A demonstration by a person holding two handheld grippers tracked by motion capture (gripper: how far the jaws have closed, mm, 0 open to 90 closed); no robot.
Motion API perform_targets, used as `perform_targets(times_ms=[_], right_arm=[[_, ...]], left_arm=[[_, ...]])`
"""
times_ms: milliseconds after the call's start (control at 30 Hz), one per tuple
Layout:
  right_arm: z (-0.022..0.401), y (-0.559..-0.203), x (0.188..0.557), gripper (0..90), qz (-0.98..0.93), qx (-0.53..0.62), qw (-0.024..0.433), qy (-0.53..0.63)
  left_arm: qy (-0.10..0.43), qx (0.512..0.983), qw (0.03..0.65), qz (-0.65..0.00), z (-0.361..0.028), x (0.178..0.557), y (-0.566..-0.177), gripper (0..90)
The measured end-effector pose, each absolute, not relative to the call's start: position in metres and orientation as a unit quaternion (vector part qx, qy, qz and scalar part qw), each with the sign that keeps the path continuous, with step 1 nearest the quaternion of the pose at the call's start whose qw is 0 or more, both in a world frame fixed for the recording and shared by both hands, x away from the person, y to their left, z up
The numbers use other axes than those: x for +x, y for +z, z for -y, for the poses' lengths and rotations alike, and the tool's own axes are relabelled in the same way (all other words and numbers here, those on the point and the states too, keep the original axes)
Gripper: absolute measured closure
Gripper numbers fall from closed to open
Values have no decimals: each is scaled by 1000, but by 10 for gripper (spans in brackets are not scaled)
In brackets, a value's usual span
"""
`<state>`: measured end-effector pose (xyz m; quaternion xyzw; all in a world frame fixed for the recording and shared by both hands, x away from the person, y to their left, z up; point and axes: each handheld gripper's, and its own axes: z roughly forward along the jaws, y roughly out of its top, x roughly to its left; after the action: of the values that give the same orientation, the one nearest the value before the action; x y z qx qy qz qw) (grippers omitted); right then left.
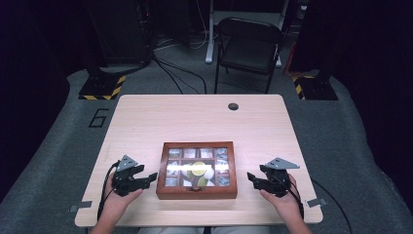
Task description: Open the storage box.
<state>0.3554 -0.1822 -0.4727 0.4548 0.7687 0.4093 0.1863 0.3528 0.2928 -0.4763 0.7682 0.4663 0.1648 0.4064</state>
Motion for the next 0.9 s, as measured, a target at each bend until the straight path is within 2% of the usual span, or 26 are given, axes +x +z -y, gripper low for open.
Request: perform_targets(times_ms=[900], right_arm=[[171,-464,315,399,-781,401,168,448]], left_arm=[[163,764,432,-451,-286,313,-466,362]])
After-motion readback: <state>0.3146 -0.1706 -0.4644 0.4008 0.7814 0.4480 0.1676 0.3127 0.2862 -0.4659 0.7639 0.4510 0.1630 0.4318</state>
